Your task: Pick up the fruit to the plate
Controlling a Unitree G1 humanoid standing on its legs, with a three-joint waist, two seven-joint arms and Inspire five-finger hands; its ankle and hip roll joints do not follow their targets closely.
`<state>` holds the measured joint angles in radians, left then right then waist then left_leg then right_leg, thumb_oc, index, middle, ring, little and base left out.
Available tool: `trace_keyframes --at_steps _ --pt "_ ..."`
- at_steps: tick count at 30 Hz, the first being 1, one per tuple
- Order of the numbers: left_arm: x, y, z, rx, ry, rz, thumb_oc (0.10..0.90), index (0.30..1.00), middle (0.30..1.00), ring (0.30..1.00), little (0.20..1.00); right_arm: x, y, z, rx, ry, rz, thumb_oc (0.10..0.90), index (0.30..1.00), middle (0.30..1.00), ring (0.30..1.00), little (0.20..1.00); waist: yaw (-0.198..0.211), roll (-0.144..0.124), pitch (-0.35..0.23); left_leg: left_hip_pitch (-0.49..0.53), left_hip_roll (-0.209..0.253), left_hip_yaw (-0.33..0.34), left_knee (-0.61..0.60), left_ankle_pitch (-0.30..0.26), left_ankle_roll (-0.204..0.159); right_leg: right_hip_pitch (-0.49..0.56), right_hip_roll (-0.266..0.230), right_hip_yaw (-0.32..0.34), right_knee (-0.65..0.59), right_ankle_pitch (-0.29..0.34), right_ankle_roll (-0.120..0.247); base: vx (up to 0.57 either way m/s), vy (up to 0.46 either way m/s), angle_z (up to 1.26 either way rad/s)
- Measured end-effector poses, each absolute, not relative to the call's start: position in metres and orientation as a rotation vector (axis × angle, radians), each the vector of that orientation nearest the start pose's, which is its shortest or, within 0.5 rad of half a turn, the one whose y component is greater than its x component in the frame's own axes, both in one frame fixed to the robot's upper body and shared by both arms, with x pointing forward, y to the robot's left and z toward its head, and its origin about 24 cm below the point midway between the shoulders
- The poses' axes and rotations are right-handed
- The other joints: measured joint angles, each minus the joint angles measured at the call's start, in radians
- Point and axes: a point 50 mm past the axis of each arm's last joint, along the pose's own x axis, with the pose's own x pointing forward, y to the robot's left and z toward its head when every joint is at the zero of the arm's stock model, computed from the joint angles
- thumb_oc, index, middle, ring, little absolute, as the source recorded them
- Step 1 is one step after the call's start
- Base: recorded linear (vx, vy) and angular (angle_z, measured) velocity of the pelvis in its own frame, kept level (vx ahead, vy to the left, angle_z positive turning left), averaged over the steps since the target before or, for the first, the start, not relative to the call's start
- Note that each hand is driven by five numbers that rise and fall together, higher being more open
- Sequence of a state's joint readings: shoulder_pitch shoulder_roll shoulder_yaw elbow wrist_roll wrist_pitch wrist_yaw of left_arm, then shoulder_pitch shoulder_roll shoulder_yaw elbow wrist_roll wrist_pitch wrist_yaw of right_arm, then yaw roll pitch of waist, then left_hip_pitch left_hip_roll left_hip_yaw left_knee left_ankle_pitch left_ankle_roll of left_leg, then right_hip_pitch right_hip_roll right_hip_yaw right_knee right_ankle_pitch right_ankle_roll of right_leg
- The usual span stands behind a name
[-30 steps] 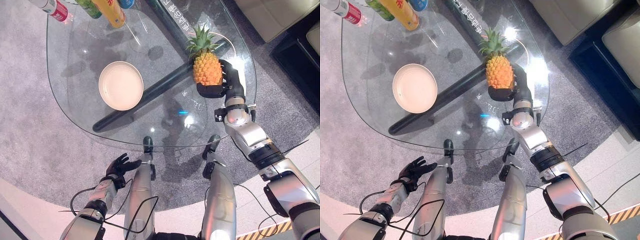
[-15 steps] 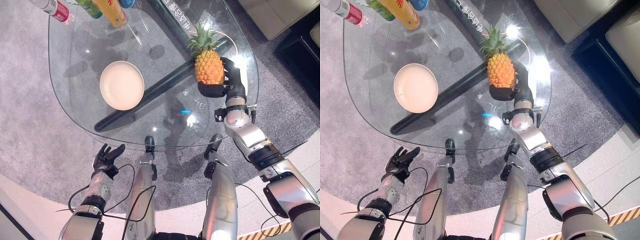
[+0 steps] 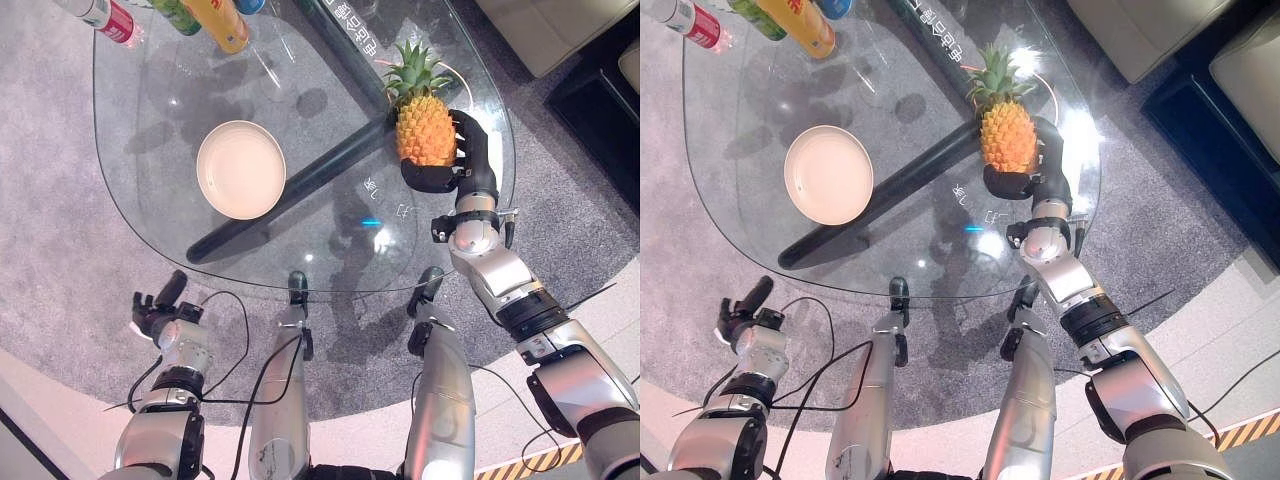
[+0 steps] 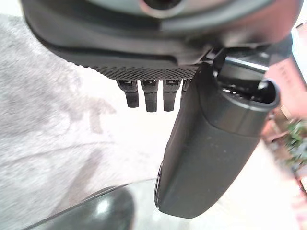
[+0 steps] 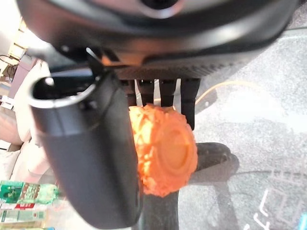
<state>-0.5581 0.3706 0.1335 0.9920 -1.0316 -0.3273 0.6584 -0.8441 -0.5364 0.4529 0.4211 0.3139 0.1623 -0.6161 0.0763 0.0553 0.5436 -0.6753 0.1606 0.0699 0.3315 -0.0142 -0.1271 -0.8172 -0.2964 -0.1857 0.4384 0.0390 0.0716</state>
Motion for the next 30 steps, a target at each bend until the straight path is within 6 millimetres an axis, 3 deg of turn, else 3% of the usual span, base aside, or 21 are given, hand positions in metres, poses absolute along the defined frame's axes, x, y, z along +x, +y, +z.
trace_keyframes --at_steps 11,16,23,30 --pt "0.307 0.310 0.051 -0.728 -0.015 1.282 0.800 0.900 0.900 0.900 0.900 0.376 -0.172 0.191 -0.394 -0.269 -0.340 0.100 0.300 0.300 0.300 0.200 0.001 0.000 0.000 -0.009 0.002 0.001 0.000 0.000 0.000 -0.009 0.002 0.000 -0.001 0.000 0.000 0.00 0.000 0.00" --pt "0.313 0.306 0.084 -0.654 -0.189 1.254 0.800 0.900 0.900 0.900 0.900 0.376 -0.171 0.191 -0.401 -0.276 -0.342 0.100 0.300 0.300 0.300 0.200 0.002 0.000 0.000 -0.011 0.006 0.000 0.000 0.000 0.000 -0.010 0.006 -0.001 -0.002 0.000 0.000 0.00 -0.035 -0.01" --pt "0.331 0.292 0.153 -0.527 -0.456 1.091 0.800 0.900 0.900 0.900 0.900 0.367 -0.171 0.201 -0.450 -0.385 -0.354 0.100 0.300 0.300 0.300 0.200 -0.001 -0.001 0.001 -0.026 0.008 -0.003 0.001 0.000 0.000 -0.019 0.010 -0.004 -0.003 0.000 -0.001 0.00 -0.017 0.00" --pt "0.339 0.271 0.188 -0.508 -0.582 0.934 0.800 0.900 0.900 0.900 0.900 0.365 -0.168 0.209 -0.523 -0.475 -0.355 0.100 0.300 0.300 0.300 0.200 -0.013 -0.003 0.001 -0.026 0.009 -0.003 0.002 0.000 0.000 -0.019 0.011 -0.004 -0.003 0.000 -0.001 0.00 0.000 0.00"
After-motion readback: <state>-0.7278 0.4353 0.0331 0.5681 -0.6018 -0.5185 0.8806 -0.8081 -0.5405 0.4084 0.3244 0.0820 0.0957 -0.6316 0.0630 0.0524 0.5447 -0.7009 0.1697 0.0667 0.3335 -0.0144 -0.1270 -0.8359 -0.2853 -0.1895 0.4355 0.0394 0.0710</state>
